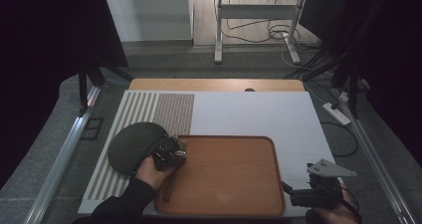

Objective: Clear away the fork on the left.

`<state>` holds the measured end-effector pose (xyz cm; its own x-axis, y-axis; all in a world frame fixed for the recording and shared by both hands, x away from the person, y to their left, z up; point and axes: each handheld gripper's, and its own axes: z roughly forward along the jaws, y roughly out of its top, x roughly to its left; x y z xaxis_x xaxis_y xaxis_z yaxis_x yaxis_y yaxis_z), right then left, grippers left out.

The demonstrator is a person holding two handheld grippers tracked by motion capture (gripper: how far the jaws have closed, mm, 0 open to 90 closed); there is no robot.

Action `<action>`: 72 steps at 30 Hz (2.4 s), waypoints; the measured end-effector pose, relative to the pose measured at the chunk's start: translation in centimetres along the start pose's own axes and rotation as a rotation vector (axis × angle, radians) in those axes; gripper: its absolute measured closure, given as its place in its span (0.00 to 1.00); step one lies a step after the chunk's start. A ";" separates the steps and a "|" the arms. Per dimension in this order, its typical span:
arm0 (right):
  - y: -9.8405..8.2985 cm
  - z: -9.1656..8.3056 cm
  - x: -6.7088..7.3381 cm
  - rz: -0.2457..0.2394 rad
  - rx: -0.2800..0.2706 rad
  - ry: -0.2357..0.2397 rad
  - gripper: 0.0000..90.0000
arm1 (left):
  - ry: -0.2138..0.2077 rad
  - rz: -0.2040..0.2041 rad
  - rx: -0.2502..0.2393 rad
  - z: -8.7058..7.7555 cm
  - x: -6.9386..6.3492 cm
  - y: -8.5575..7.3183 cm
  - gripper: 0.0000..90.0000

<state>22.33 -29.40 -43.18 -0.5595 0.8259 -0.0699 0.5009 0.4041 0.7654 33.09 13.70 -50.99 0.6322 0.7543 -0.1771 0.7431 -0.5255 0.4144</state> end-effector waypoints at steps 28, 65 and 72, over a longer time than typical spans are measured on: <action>0.0 -0.1 0.0 0.000 -0.004 0.004 0.00 | 0.021 -0.011 -0.102 -2.2 0.5 -0.3 0.50; 0.0 0.0 0.0 0.001 -0.002 0.004 0.00 | -0.013 -0.002 -0.300 -8.0 3.9 -5.2 0.00; 0.0 0.0 0.0 0.001 -0.002 0.006 0.00 | -0.004 -0.007 -0.313 -8.4 4.1 -6.6 0.00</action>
<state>22.36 -29.40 -43.14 -0.5629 0.8240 -0.0653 0.5002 0.4024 0.7667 28.93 23.52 -46.94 0.6283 0.7558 -0.1843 0.6442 -0.3728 0.6678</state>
